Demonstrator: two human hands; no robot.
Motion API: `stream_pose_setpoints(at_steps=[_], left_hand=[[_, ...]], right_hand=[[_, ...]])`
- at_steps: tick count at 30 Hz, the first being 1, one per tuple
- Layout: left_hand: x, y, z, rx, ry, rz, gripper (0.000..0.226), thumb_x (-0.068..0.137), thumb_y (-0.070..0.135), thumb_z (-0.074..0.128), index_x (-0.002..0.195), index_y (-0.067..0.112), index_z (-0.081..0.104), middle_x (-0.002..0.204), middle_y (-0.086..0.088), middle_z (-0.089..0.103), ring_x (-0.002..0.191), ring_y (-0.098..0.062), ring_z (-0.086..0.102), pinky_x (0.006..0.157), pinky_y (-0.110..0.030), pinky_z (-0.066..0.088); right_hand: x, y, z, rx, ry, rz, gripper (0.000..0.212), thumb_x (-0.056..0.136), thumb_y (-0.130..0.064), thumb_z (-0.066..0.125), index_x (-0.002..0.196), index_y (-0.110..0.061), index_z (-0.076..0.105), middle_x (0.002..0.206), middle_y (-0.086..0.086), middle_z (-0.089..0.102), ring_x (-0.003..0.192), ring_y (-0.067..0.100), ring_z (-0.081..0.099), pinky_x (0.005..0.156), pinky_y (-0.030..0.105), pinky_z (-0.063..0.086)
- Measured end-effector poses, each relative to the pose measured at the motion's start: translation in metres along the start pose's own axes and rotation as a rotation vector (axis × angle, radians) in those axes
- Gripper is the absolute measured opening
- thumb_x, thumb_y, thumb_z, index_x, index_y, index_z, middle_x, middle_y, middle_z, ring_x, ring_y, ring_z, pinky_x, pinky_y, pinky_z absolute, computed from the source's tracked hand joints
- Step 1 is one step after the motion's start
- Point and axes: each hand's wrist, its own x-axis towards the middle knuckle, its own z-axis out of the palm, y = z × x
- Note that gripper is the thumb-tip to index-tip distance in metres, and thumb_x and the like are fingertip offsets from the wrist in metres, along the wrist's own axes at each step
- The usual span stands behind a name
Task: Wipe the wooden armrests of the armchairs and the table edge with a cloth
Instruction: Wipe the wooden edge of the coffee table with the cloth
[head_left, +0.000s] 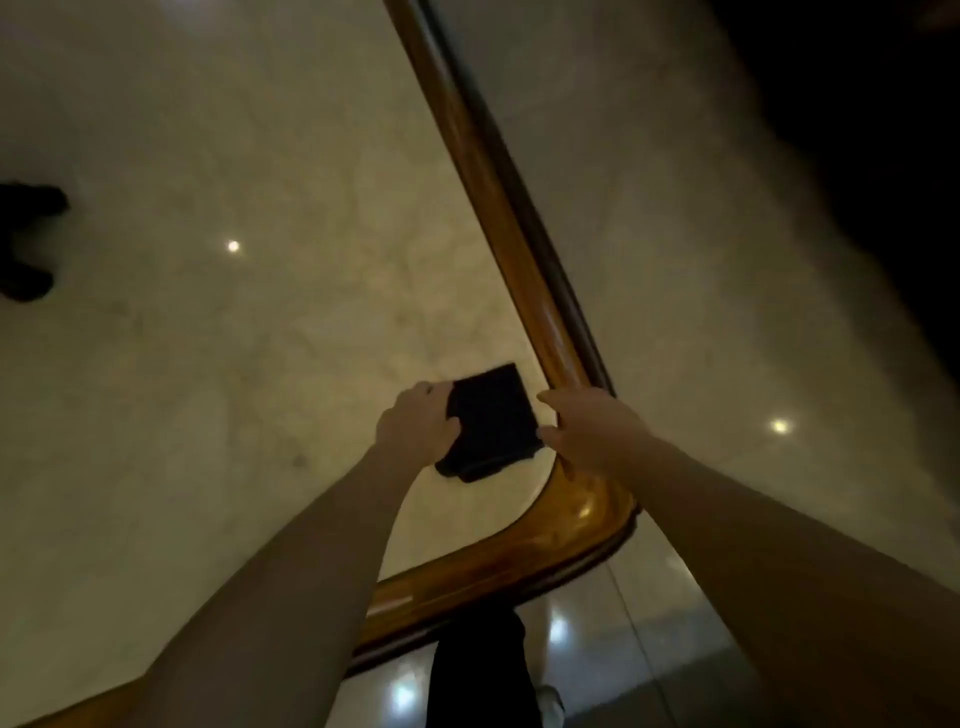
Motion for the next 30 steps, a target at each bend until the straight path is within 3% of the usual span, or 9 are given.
stream_pose_setpoints(at_steps=[4,9,14,18,21,24,27,30], left_hand=[[0.035,-0.019,0.031,-0.007,0.072,-0.028,0.05,0.093,0.028,0.05,0.139,0.016,0.034,0.137,-0.009,0.041,0.12,-0.029,0.043,0.091,-0.044,0.045],[0.062,-0.032,0.056,0.037,0.099,-0.04,0.05,0.091,0.034,0.053,0.134,0.014,0.038,0.125,-0.011,0.049,0.112,-0.03,0.046,0.084,-0.041,0.048],[0.079,-0.027,0.065,0.271,0.25,-0.068,0.044,0.088,0.04,0.054,0.121,0.014,0.044,0.116,-0.01,0.046,0.105,-0.027,0.042,0.078,-0.034,0.043],[0.088,-0.021,0.07,0.205,0.247,-0.032,0.028,0.086,0.03,0.053,0.11,0.015,0.049,0.111,-0.007,0.05,0.101,-0.025,0.047,0.077,-0.032,0.039],[0.08,-0.017,0.067,0.079,0.213,0.028,0.011,0.087,0.021,0.05,0.097,0.017,0.047,0.095,-0.003,0.057,0.082,-0.023,0.054,0.066,-0.031,0.039],[0.06,-0.006,0.056,-0.015,0.107,0.05,0.02,0.088,0.022,0.052,0.108,0.017,0.049,0.101,-0.001,0.055,0.087,-0.022,0.058,0.069,-0.033,0.047],[0.041,0.018,0.038,0.042,-0.016,0.15,0.024,0.089,0.025,0.051,0.113,0.019,0.054,0.111,-0.001,0.053,0.092,-0.019,0.055,0.075,-0.028,0.045],[0.023,0.066,0.014,0.091,-0.103,0.265,0.019,0.09,0.026,0.051,0.107,0.022,0.056,0.105,0.001,0.052,0.094,-0.017,0.054,0.074,-0.024,0.039]], right_hand=[[0.065,-0.003,0.021,-0.094,-0.029,-0.067,0.057,0.095,-0.041,0.047,0.146,-0.023,0.032,0.144,0.002,0.044,0.125,0.027,0.044,0.095,0.044,0.046],[0.121,0.001,0.05,-0.193,-0.061,-0.108,0.06,0.095,-0.038,0.045,0.148,-0.022,0.021,0.152,0.003,0.029,0.132,0.031,0.032,0.101,0.048,0.04],[0.142,0.003,0.061,-0.313,-0.009,-0.106,0.049,0.094,-0.028,0.047,0.14,-0.021,0.031,0.139,0.01,0.037,0.121,0.034,0.035,0.095,0.047,0.041],[0.151,0.002,0.059,-0.43,0.094,-0.115,0.035,0.089,-0.025,0.053,0.121,-0.016,0.046,0.126,0.012,0.042,0.114,0.033,0.037,0.09,0.043,0.038],[0.138,0.002,0.056,-0.338,0.096,-0.137,0.021,0.087,-0.017,0.052,0.107,-0.016,0.046,0.11,0.009,0.052,0.103,0.029,0.047,0.077,0.039,0.036],[0.102,0.008,0.049,-0.201,0.088,-0.074,0.026,0.085,-0.015,0.053,0.11,-0.017,0.047,0.103,0.007,0.057,0.096,0.028,0.055,0.069,0.034,0.038],[0.051,0.013,0.028,-0.085,0.041,0.034,0.025,0.083,-0.016,0.053,0.108,-0.014,0.056,0.104,0.009,0.057,0.098,0.029,0.057,0.075,0.036,0.05],[-0.011,0.024,-0.001,-0.015,0.039,0.147,0.02,0.084,-0.02,0.054,0.101,-0.011,0.061,0.105,0.011,0.059,0.098,0.031,0.059,0.078,0.037,0.051]])
